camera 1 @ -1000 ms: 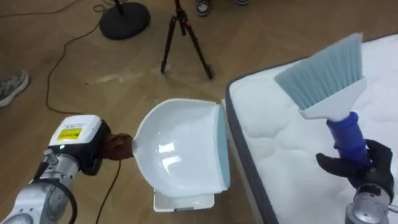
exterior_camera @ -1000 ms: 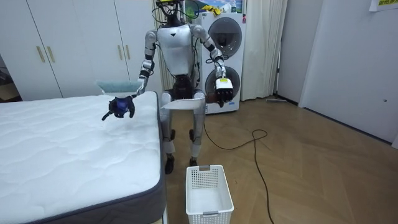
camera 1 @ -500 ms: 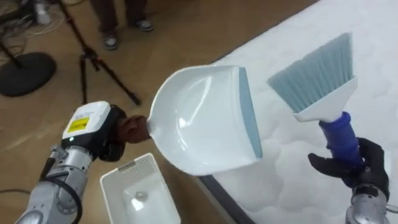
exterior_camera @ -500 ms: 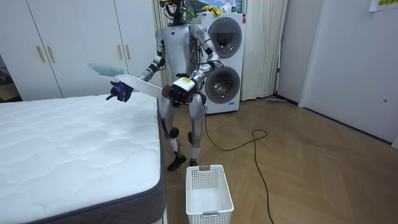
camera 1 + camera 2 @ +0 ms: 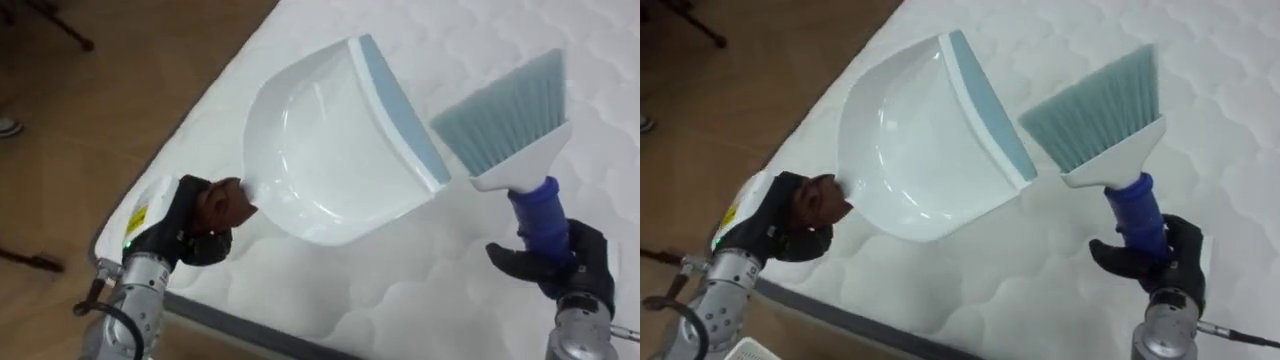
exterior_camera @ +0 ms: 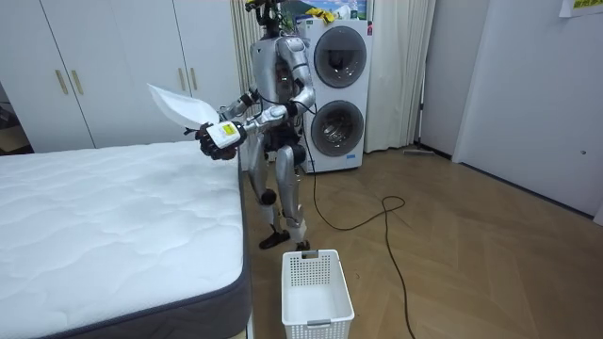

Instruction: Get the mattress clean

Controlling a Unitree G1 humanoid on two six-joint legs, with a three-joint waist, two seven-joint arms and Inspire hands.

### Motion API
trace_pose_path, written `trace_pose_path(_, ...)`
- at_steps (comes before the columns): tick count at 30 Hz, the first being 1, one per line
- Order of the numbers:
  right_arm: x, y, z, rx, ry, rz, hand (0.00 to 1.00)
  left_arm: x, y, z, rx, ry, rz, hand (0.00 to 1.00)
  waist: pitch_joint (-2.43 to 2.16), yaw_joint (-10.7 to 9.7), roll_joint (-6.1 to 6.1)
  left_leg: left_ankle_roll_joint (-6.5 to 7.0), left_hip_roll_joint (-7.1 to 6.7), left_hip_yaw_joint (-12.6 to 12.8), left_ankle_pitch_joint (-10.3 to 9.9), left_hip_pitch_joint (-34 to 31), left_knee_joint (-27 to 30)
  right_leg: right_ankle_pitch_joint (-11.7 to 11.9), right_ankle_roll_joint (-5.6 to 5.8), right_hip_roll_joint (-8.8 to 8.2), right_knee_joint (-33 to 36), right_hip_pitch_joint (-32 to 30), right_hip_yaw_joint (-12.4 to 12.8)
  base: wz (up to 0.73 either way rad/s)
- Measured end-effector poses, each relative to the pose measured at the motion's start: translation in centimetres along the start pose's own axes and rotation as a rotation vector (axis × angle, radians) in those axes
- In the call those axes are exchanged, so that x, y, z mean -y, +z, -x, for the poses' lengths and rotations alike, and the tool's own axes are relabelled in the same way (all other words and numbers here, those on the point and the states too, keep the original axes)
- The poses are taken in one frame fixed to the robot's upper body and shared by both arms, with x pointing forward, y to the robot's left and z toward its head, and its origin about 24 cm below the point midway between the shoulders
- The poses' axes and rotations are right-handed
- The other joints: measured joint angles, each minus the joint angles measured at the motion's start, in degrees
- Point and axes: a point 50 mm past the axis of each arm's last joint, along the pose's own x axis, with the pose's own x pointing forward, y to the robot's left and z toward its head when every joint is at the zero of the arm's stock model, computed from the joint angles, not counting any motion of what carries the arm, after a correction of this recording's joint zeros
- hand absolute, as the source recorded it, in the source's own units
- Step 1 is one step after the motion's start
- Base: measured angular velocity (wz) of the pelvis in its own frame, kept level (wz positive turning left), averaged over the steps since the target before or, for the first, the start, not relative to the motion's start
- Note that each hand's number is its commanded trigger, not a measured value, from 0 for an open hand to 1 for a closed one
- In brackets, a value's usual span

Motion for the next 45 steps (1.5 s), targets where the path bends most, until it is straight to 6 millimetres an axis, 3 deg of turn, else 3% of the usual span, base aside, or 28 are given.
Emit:
trace_pose_path(1,0.0,0.1,0.0,0.006,0.002,-0.001,0.00,0.2,0.0,0.0,0.000,-0.005,0.006,1.00,-0.09,0.02,0.14,-0.06,0.16,-0.51,-0.20,0.01,0.37,-0.03,-0.20,0.24,0.29,-0.26,0.22,-0.65)
trace_pose_path(2,-0.1,0.4,0.0,0.019,0.014,-0.003,0.00,0.6,-0.1,0.3,-0.006,-0.016,0.020,1.00,-0.30,0.21,0.34,-0.07,-0.36,-2.72,-0.25,0.13,0.93,-0.18,-0.50,0.79,1.14,-0.95,1.85,-0.90)
trace_pose_path(4,-0.4,1.1,0.0,0.049,0.043,-0.002,0.00,1.2,-0.7,1.1,-0.041,-0.033,0.062,1.00,-0.48,0.94,0.87,-0.06,-1.44,-8.88,-0.24,0.66,1.10,-0.17,-0.84,2.74,2.05,-1.95,6.70,-1.18)
trace_pose_path(5,-0.7,1.0,0.1,0.051,0.057,0.006,0.00,1.6,-1.1,1.5,-0.060,-0.042,0.081,1.00,-0.49,1.88,1.18,0.01,-2.22,-14.12,-0.24,1.01,1.59,0.27,-1.07,4.06,2.23,-1.72,10.91,-1.17)
trace_pose_path(6,-0.7,1.0,0.2,0.047,0.062,0.008,0.00,1.8,-1.2,1.6,-0.066,-0.044,0.093,1.00,-0.34,2.47,1.24,0.03,-2.56,-16.67,-0.24,0.98,2.09,0.59,-1.21,4.83,2.40,-1.59,13.01,-1.46)
trace_pose_path(7,-0.9,0.8,0.2,0.037,0.075,0.014,0.00,2.2,-1.4,2.0,-0.082,-0.052,0.122,1.00,-0.08,3.22,0.93,0.19,-4.06,-22.45,-0.40,0.80,2.03,0.86,-1.18,5.94,2.70,-1.52,16.59,-1.34)
trace_pose_path(8,-0.9,0.9,0.2,0.033,0.071,0.016,0.00,2.6,-1.3,2.2,-0.087,-0.056,0.142,0.69,-0.22,3.47,1.48,0.12,-6.14,-27.33,-0.33,-0.16,-0.51,1.04,-0.91,6.77,3.11,-2.22,19.21,-1.56)
trace_pose_path(9,-0.9,0.9,0.1,0.032,0.068,0.013,0.00,2.7,-1.2,2.2,-0.084,-0.056,0.155,0.60,-0.18,3.73,1.32,1.14,-7.42,-28.51,-0.04,-1.65,-1.84,1.09,-0.56,7.41,4.51,-3.79,21.50,-1.30)
trace_pose_path(10,-1.0,0.9,0.2,0.031,0.071,0.015,0.00,2.7,-1.3,2.2,-0.084,-0.055,0.159,0.07,-0.40,3.97,1.21,1.37,-7.34,-28.31,-0.01,-1.66,-1.98,1.10,-0.48,7.56,5.16,-4.67,21.92,-0.99)
trace_pose_path(11,-1.1,0.9,0.2,0.032,0.076,0.016,0.00,2.6,-1.1,2.0,-0.079,-0.051,0.175,0.00,-0.63,3.05,1.48,1.57,-7.53,-27.66,-0.23,-1.89,-2.45,1.29,-0.11,7.56,5.29,-5.51,21.75,-0.61)
trace_pose_path(12,-1.0,0.8,0.2,0.023,0.075,0.017,0.00,2.5,-1.0,1.9,-0.075,-0.049,0.191,0.00,-0.29,2.56,0.85,1.87,-7.67,-26.45,-0.04,-1.71,-3.42,1.66,0.21,7.41,5.13,-6.14,21.64,-0.45)
trace_pose_path(14,-0.9,0.6,0.3,0.007,0.063,0.014,0.00,2.6,-1.2,2.1,-0.086,-0.053,0.225,0.00,-0.10,2.41,0.55,1.94,-7.85,-25.30,-0.01,-1.35,-3.98,2.71,0.32,7.42,3.83,-6.20,21.19,-0.52)
trace_pose_path(17,-0.7,0.6,0.2,0.005,0.030,0.011,0.00,2.8,-1.3,2.2,-0.096,-0.059,0.230,0.00,-0.07,1.82,0.45,2.26,-7.87,-24.76,0.03,-0.72,-4.75,3.27,0.41,7.16,2.61,-5.93,20.21,-0.29)
trace_pose_path(24,-1.9,0.3,0.9,-0.008,0.018,-0.010,0.00,3.2,-2.2,2.4,-0.140,-0.073,0.227,0.00,0.00,2.20,0.72,2.63,-7.34,-21.53,0.19,1.86,-7.06,3.58,-0.18,5.85,1.95,-6.09,13.73,-0.23)
trace_pose_path(34,-1.9,0.2,1.0,-0.015,-0.014,-0.018,0.00,2.5,-2.2,2.2,-0.148,0.021,0.292,0.00,-0.02,2.20,1.01,2.61,-6.10,-21.46,0.24,4.05,-9.38,4.25,-0.87,5.87,-1.57,-3.55,9.83,-0.02)
trace_pose_path(41,-1.5,-0.3,1.1,-0.033,-0.026,-0.011,0.00,1.7,-4.2,2.7,-0.247,0.131,0.386,0.00,-0.07,2.65,1.00,2.07,-4.94,-20.80,0.56,4.87,-10.39,5.49,-1.49,6.31,-4.77,-1.69,9.18,0.00)
trace_pose_path(45,0.3,-2.1,1.5,-0.101,-0.088,-0.014,0.00,0.8,-5.8,3.4,-0.328,0.253,0.425,0.00,-0.24,3.91,0.82,1.92,-4.19,-20.91,0.64,6.14,-11.33,5.85,-1.86,6.67,-6.39,0.11,7.80,0.04)
